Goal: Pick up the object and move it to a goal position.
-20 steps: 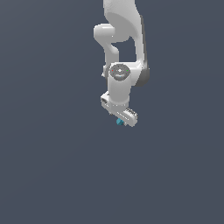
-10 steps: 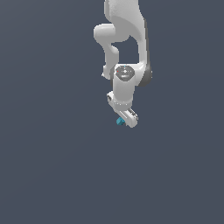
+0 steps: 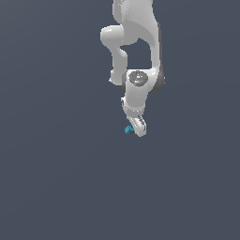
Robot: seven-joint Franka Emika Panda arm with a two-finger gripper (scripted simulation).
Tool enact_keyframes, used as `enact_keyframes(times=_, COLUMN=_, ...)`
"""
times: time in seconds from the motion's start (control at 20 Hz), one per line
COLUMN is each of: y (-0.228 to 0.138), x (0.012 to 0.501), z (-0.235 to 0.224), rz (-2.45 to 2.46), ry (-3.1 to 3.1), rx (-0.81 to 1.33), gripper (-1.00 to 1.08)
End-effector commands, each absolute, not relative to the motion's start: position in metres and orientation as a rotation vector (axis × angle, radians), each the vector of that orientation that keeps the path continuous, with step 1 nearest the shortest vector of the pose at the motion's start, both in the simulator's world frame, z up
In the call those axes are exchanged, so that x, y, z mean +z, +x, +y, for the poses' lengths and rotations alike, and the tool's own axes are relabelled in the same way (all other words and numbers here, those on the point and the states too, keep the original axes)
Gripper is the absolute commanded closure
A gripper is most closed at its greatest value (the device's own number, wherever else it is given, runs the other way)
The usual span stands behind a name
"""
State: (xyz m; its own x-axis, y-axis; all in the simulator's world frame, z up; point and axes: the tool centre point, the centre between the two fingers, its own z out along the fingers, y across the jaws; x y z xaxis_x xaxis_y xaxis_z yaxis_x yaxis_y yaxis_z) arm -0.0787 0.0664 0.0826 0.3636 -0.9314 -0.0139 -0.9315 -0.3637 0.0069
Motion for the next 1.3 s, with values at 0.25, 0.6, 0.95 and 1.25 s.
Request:
enact_keyframes(times=0.25, y=-0.088, x=0.076, z=0.074, rz=1.948, ry=-2.464, rx=0.009, gripper=-0.92)
enact_keyframes(times=0.6, y=-0.093, x=0.073, z=0.077, rz=2.027, ry=-2.4, rx=0.001, gripper=-0.92)
enact_keyframes(times=0.95, y=-0.093, x=0.071, z=0.078, rz=2.034, ry=-2.394, rx=0.001, gripper=-0.92)
enact_keyframes(times=1.25, y=-0.094, x=0.054, z=0.077, rz=2.037, ry=-2.392, rx=0.001, gripper=-0.92)
